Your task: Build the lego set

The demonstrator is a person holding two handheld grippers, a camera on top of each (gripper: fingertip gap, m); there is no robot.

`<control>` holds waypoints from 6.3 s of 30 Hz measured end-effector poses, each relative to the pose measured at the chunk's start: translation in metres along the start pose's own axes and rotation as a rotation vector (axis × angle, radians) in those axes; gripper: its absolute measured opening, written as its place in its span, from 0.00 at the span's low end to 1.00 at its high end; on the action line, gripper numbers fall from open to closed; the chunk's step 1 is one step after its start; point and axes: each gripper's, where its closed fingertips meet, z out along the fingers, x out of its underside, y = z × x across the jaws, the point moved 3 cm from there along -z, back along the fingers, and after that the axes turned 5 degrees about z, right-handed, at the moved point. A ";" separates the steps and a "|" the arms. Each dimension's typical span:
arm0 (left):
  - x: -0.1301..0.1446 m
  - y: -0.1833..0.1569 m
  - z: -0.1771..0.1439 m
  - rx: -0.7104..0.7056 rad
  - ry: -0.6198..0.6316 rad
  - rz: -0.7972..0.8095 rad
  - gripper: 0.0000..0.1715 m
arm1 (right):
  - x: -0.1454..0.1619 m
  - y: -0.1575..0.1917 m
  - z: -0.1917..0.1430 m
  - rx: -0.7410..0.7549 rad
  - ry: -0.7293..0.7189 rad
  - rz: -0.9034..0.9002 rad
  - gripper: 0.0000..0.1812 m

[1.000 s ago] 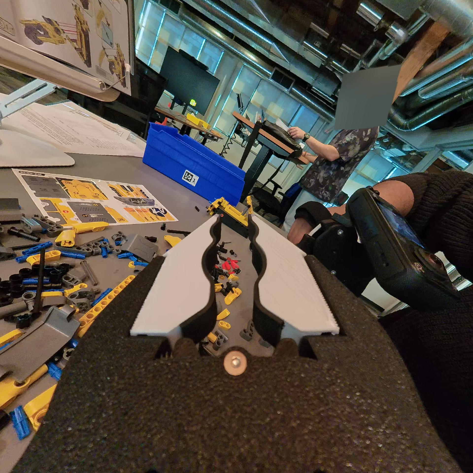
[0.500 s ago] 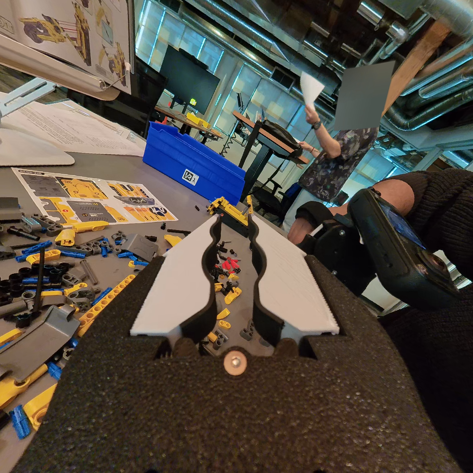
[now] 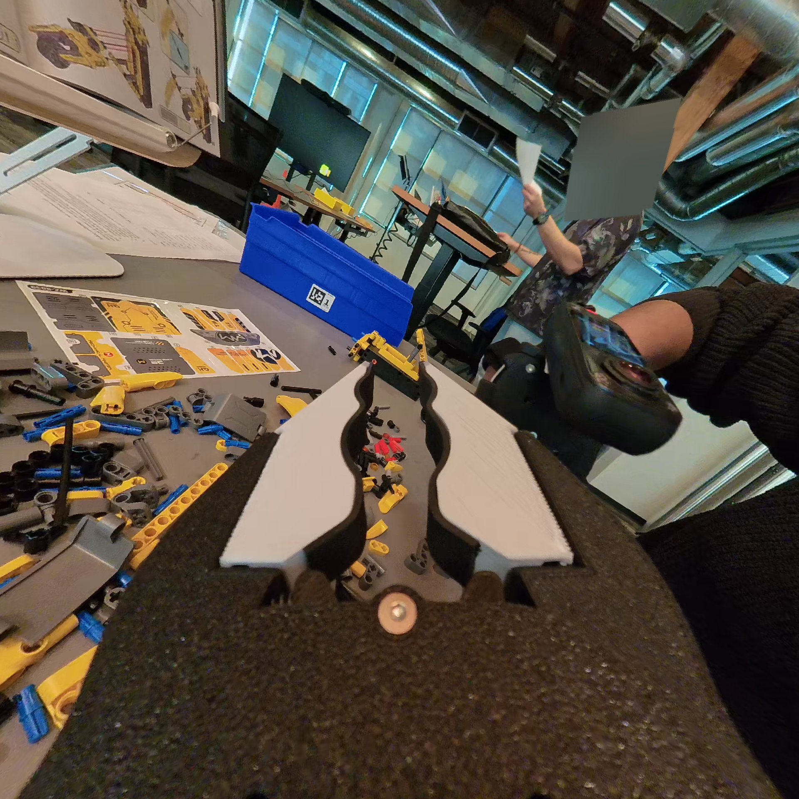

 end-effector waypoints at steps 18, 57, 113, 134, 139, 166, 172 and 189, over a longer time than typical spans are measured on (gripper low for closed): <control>0.000 0.000 0.000 0.000 -0.001 0.001 0.12 | 0.004 -0.001 -0.003 0.109 0.031 -0.083 0.02; 0.000 -0.001 0.000 -0.001 0.003 0.006 0.12 | 0.007 -0.009 0.003 0.151 0.133 -0.110 0.02; 0.002 0.002 0.001 -0.016 0.011 0.005 0.12 | 0.025 -0.035 -0.036 0.273 -0.232 0.105 0.15; 0.004 0.003 0.002 -0.020 0.024 0.004 0.12 | 0.044 -0.088 -0.010 0.347 -0.150 0.069 0.03; 0.005 0.003 0.003 -0.019 0.031 0.003 0.12 | 0.041 -0.090 -0.018 0.374 -0.204 0.071 0.02; 0.015 -0.035 0.019 0.294 0.064 -0.116 0.12 | -0.039 -0.033 -0.119 0.894 -0.501 -0.361 0.03; 0.013 -0.036 0.017 0.279 0.061 -0.093 0.02 | -0.041 -0.032 -0.122 0.898 -0.535 -0.370 0.03; -0.005 -0.067 -0.002 0.672 -0.042 -0.314 0.02 | -0.055 0.005 -0.149 0.825 -0.842 -0.563 0.03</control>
